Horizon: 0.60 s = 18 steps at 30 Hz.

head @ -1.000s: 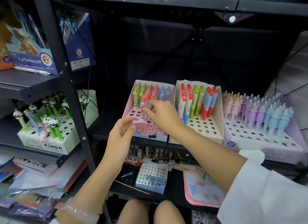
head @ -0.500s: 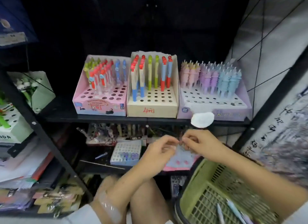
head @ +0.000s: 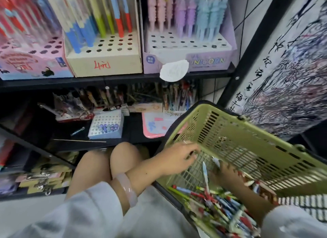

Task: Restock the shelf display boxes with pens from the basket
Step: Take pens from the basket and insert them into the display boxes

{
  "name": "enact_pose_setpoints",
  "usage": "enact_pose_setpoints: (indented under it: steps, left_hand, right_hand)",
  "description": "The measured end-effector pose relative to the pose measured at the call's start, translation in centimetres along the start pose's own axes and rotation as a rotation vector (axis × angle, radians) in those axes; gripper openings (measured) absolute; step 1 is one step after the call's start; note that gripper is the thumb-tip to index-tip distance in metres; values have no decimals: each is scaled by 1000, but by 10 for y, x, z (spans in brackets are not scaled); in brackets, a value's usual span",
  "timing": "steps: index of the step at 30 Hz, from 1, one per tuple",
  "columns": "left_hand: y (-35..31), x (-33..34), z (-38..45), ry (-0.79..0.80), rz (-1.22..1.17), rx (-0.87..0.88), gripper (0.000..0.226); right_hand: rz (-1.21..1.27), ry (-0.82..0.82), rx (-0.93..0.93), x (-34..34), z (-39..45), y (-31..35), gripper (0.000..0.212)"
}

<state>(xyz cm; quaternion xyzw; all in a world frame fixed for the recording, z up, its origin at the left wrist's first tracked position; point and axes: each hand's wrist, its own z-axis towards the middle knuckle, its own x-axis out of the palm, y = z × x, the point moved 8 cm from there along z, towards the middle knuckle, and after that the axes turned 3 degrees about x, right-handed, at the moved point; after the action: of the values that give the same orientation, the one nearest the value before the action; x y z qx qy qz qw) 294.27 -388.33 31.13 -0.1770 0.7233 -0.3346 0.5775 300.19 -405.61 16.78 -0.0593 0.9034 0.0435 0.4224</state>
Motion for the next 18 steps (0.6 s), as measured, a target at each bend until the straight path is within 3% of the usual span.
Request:
enact_pose_setpoints:
  steps: [2,5,9,15,17,18]
  left_hand:
    - [1,10,2,40,13,-19,26]
    - [5,15,4,39,-2,-56,26]
    - [9,16,4,54,-14,-84,26]
    - [9,14,1,25,-19,-87,26]
    - [8,13,0,23,-53,-88,26]
    - [9,13,-1,17,-84,-98,26]
  right_hand:
    - [-41,0,15,21,-3,4,76]
    - [-150,-158,-8,35,-7,17,83]
    - [-267,-229,-25,34,0,14,66]
    - [-346,-199,-111,42,1,18,47]
    - [-282,-246,-167,30,-2,22,40]
    - [-126,-272,-204,19,-4,24,35]
